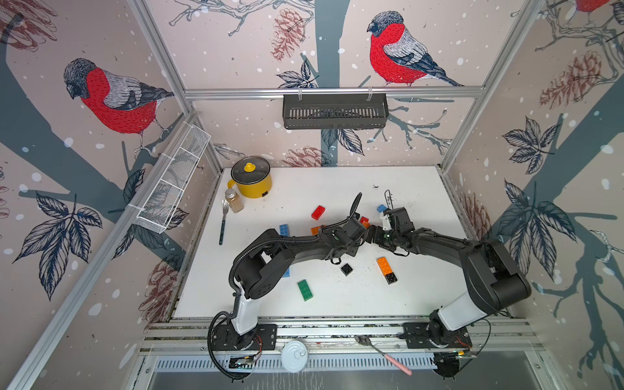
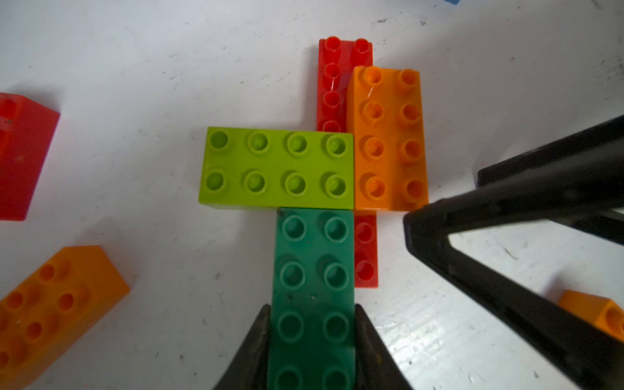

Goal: Assemble a small pinwheel with lego
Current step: Assemble the lego brick with the lego brick.

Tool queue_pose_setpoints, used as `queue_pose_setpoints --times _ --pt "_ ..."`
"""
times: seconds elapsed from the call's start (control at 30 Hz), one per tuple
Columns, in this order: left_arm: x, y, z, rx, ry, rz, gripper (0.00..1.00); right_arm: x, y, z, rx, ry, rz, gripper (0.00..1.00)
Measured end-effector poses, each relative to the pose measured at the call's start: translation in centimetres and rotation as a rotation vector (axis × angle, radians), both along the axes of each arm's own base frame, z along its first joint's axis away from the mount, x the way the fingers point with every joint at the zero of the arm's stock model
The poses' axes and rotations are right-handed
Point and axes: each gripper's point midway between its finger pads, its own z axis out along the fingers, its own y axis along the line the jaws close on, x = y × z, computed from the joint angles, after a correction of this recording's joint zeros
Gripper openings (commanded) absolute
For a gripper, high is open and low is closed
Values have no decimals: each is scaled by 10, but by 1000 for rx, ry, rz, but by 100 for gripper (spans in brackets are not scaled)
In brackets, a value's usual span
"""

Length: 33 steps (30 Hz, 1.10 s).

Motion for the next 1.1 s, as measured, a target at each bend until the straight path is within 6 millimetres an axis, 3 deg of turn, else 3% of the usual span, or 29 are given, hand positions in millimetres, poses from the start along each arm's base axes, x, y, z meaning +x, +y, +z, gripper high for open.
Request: queue_pose_setpoints --times 0.43,0.63,0.9,1.1 --pt "9 -4 23 -25 -43 -20 59 -1 -1 25 78 -19 37 97" --pt "3 -4 40 -65 -50 -34 71 2 -3 37 104 -47 41 99" --pt "-9 8 72 -139 -85 -47 88 -2 -6 43 111 -66 55 99" --pt "-16 35 88 -187 -109 -16 96 -18 -13 32 97 -41 65 99"
